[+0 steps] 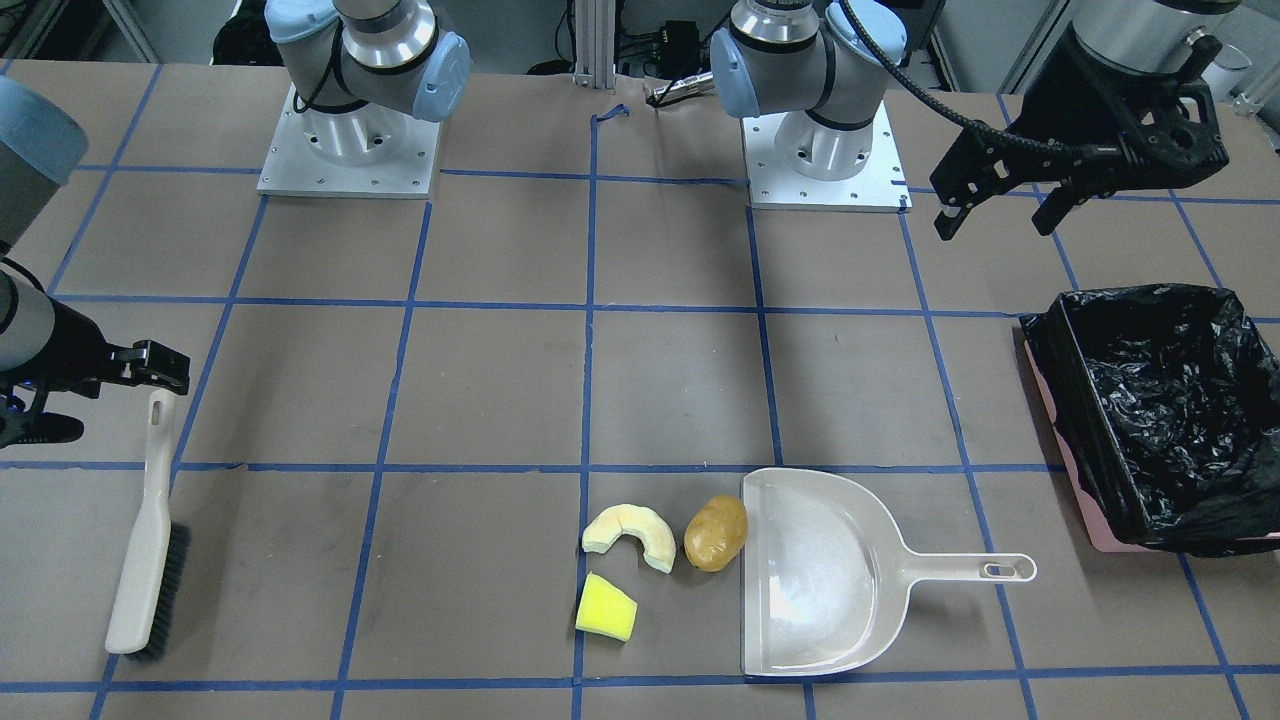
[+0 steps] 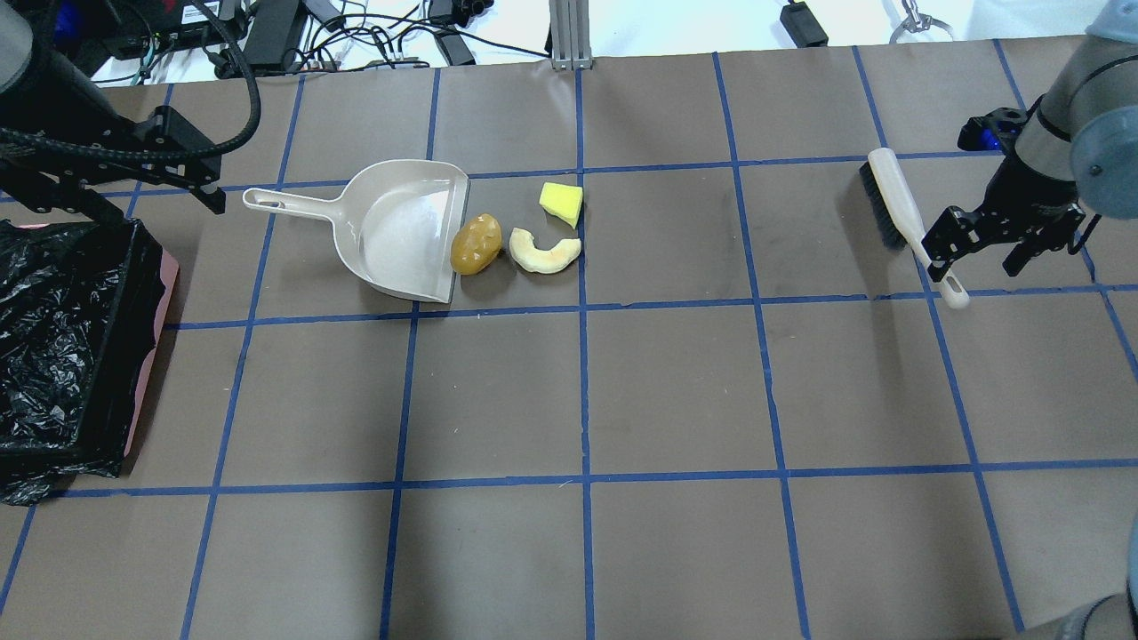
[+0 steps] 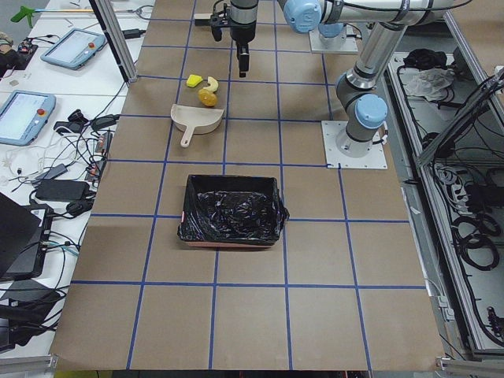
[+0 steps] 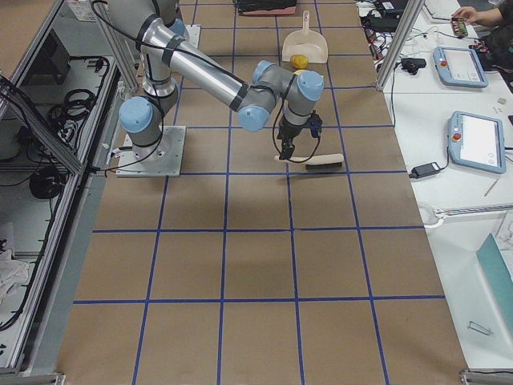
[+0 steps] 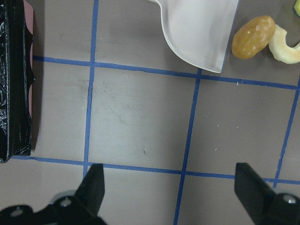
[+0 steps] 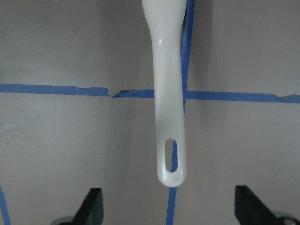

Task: Sweep and dump trash into bin
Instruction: 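Lower the right gripper and grasp the brush handle, lift it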

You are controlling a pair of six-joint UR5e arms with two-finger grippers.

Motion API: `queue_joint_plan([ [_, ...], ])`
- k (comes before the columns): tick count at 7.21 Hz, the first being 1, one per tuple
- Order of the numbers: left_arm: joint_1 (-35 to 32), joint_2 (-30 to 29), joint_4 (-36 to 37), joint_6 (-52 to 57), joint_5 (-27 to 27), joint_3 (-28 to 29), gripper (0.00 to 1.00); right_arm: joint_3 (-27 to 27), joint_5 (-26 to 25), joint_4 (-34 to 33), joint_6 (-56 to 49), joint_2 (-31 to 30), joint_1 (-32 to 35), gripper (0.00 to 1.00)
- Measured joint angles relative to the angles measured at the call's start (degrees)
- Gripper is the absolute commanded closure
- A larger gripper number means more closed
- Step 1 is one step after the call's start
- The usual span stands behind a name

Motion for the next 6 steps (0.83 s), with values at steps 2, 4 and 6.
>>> queue_joint_plan([
  [2, 0.0, 0.0, 0.0, 0.0, 0.0, 0.0, 0.00, 0.0, -0.2, -1.6, 0.2, 2.6, 0.0, 0.01],
  [4, 0.0, 0.0, 0.0, 0.0, 0.0, 0.0, 0.00, 0.0, -0.3, -2.9, 0.3, 4.4, 0.0, 0.01],
  [6, 0.0, 0.0, 0.0, 0.0, 0.0, 0.0, 0.00, 0.0, -0.3, -3.2, 0.4, 5.8, 0.0, 0.06],
])
